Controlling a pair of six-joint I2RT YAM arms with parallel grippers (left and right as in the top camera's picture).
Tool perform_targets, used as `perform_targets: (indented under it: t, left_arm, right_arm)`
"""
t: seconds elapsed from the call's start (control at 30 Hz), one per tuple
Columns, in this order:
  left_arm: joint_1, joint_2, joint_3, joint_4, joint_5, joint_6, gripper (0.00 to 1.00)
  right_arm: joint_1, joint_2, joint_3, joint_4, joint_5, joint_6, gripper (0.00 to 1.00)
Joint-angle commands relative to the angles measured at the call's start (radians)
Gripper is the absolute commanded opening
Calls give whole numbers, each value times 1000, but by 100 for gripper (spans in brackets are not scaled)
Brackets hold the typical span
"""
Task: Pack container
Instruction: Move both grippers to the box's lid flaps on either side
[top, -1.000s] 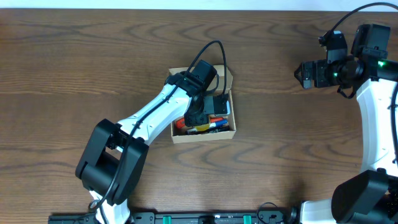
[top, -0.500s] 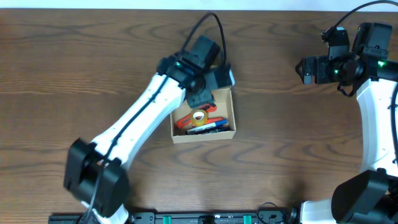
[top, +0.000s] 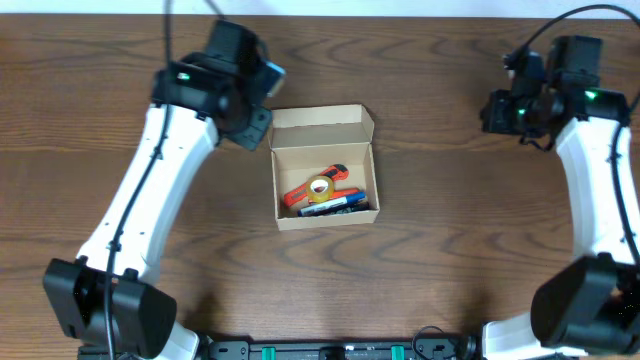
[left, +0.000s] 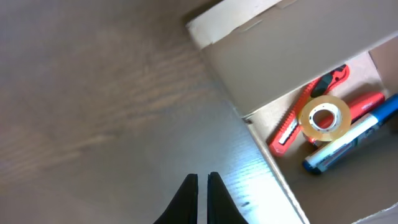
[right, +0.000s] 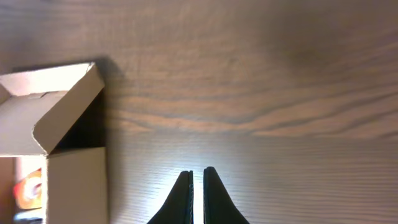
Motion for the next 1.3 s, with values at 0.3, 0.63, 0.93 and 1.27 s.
perform_targets:
  t: [0.3, 0.63, 0.93, 1.27]
  left_arm:
    - [283, 57, -166, 77, 502, -89, 6]
    - [307, 253, -170, 142, 663, -112, 6]
    - [308, 434, -170, 193, 829, -110, 6]
    - [308, 483, -170, 247, 859, -108, 6]
  right_arm:
    - [103, 257, 5, -27, -193, 101, 1]
    - [202, 304, 5, -8, -196, 153, 1]
    - [212, 357, 5, 42, -241, 220, 1]
    - [214, 439, 5, 99, -371, 243, 1]
